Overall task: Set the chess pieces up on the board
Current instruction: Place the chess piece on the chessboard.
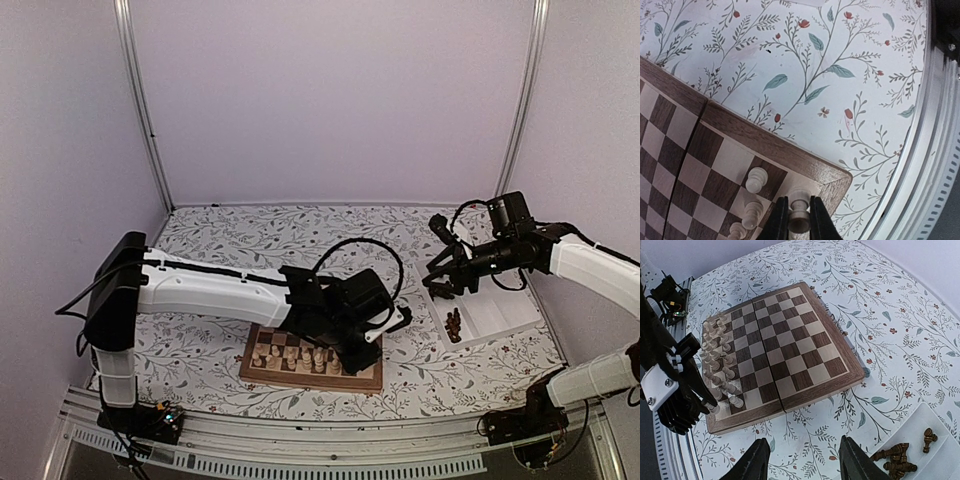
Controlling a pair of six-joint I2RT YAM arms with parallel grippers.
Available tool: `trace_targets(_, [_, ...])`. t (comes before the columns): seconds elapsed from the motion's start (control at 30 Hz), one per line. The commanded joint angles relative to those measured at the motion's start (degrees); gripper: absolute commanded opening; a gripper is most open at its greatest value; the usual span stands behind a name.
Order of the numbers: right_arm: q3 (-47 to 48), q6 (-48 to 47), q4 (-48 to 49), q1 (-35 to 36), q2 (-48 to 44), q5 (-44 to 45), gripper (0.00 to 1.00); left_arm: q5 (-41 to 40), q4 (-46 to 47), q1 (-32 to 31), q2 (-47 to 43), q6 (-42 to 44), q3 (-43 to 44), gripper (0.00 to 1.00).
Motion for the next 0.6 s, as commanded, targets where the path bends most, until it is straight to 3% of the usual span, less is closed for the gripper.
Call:
trace_targets(0.0, [-0.45, 0.46, 0.84, -0.28, 0.48, -0.59, 0.51, -2.48, -3.35, -1.42, 2.37, 1.83, 2.87, 0.09])
trace_targets(0.57, [-0.31, 0.1, 0.48, -0.23, 1.06, -1.28, 0.52, -2.1, -5.65, -1.95, 4.94, 3.43, 5.01, 0.11])
